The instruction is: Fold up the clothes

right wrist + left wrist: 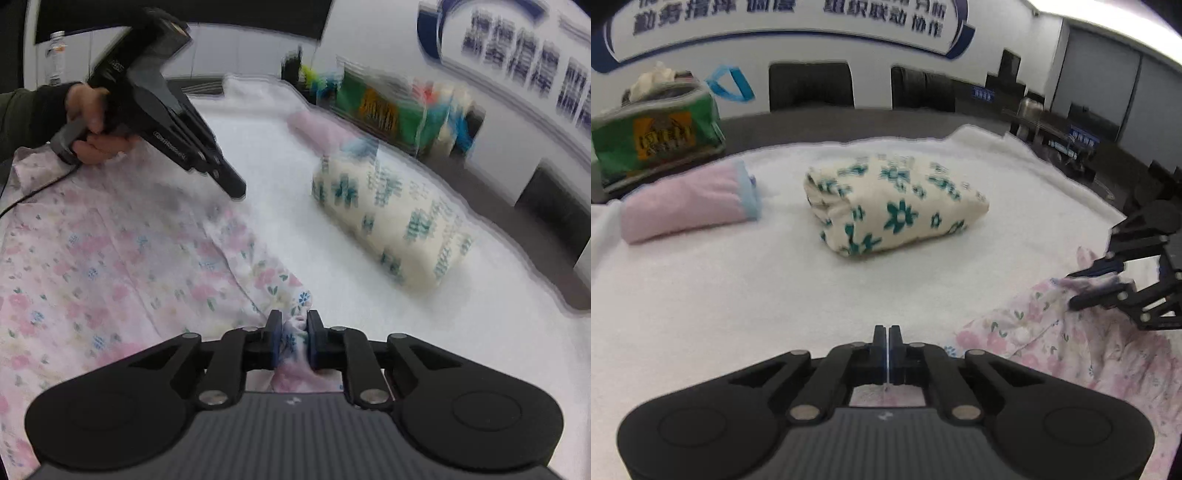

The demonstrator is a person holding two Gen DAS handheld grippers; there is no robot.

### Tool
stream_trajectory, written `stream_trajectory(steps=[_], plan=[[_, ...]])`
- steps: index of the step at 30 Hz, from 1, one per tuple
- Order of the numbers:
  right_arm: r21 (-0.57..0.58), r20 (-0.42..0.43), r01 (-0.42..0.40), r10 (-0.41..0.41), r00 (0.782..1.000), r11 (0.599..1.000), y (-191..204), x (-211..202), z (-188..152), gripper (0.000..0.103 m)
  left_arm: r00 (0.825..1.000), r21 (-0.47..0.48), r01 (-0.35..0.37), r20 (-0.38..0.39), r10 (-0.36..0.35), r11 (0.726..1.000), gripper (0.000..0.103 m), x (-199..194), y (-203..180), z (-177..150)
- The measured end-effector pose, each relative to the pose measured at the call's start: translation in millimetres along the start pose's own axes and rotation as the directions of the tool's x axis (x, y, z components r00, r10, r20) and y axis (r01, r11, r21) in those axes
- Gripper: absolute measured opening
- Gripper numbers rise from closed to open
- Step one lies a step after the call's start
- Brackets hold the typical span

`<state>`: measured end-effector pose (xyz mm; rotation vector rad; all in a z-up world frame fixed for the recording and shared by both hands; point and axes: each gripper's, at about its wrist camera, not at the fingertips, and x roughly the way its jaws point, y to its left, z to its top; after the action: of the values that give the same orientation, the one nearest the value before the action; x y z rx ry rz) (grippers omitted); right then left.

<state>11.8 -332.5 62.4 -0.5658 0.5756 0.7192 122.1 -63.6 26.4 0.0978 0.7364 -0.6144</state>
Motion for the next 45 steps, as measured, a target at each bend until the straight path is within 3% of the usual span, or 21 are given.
stream_trajectory(steps=[4,7,12,15,16,17,19,22,24,28,30,31,33,39,43,45], plan=[[-0.098,0.099,0.118,-0.108,0.989,0.988,33.4,-43.1,14.1,0.013,0.996,0.060,0.013,0.082,-0.018,0.998,0.000,-44.2,-19.0,-7.2],[-0.188,0.116,0.194,-0.174,0.978,0.963,63.1,-67.7,17.1,0.013,0.986,0.127,0.024,0.158,-0.044,0.992,0.000,-87.9,-38.5,-24.5],[-0.305,0.105,0.192,-0.168,0.980,0.933,117.1,-91.5,3.4,0.013,0.983,0.261,-0.001,0.180,-0.047,0.965,0.000,-131.4,-78.9,-67.2],[-0.322,0.079,0.190,-0.174,0.982,0.927,126.9,-83.4,-2.3,0.013,0.988,0.351,-0.038,0.151,-0.017,0.935,0.017,-117.9,-87.1,-63.6],[-0.326,0.067,0.194,-0.182,0.981,0.925,127.7,-79.0,-3.6,0.013,0.992,0.332,-0.027,0.125,-0.016,0.943,0.045,-106.4,-82.6,-55.0],[-0.327,0.056,0.198,-0.190,0.980,0.924,127.8,-74.6,-4.5,0.013,0.996,0.280,0.007,0.083,-0.031,0.960,0.058,-91.5,-74.1,-43.0],[-0.304,0.053,0.193,-0.186,0.981,0.933,124.3,-69.2,-1.4,0.013,0.998,0.171,0.067,0.001,-0.068,0.983,0.061,-61.7,-57.1,-19.1],[-0.314,0.057,0.180,-0.171,0.984,0.932,130.4,-70.7,-1.1,0.013,0.991,0.022,0.094,-0.103,-0.091,0.995,0.058,-12.9,-38.2,0.9],[-0.317,0.059,0.178,-0.168,0.984,0.932,133.9,-71.8,-3.2,0.013,0.984,0.021,0.121,-0.134,-0.117,0.992,0.051,7.2,-39.5,-2.2],[-0.295,0.066,0.176,-0.163,0.984,0.939,131.9,-69.3,-7.3,0.013,0.962,0.090,0.247,-0.142,-0.233,0.965,0.045,17.7,-57.2,-17.7],[-0.281,0.070,0.173,-0.160,0.985,0.944,129.9,-67.7,-9.1,0.013,0.972,0.169,0.216,-0.133,-0.194,0.962,0.029,15.7,-67.7,-22.9],[-0.276,0.072,0.172,-0.158,0.985,0.946,128.9,-66.8,-9.8,0.013,0.974,0.188,0.206,-0.138,-0.182,0.960,0.006,14.3,-70.9,-23.8],[-0.277,0.070,0.168,-0.155,0.985,0.946,126.5,-62.8,-10.4,0.013,0.962,0.164,0.253,-0.150,-0.229,0.953,0.001,8.7,-68.2,-24.6],[-0.234,0.132,0.253,-0.227,0.965,0.939,122.7,-62.9,-9.2,0.013,0.982,0.164,0.175,0.038,-0.183,0.971,0.000,-46.4,-53.3,-31.1],[-0.229,0.181,0.303,-0.266,0.947,0.925,128.0,-72.5,-8.6,0.013,0.971,0.193,0.112,0.185,-0.148,0.975,0.000,-102.0,-59.7,-49.8],[-0.252,0.177,0.314,-0.275,0.945,0.915,136.7,-75.8,-10.6,0.013,0.968,0.220,0.045,0.232,-0.097,0.975,0.000,-123.3,-71.7,-68.4]])
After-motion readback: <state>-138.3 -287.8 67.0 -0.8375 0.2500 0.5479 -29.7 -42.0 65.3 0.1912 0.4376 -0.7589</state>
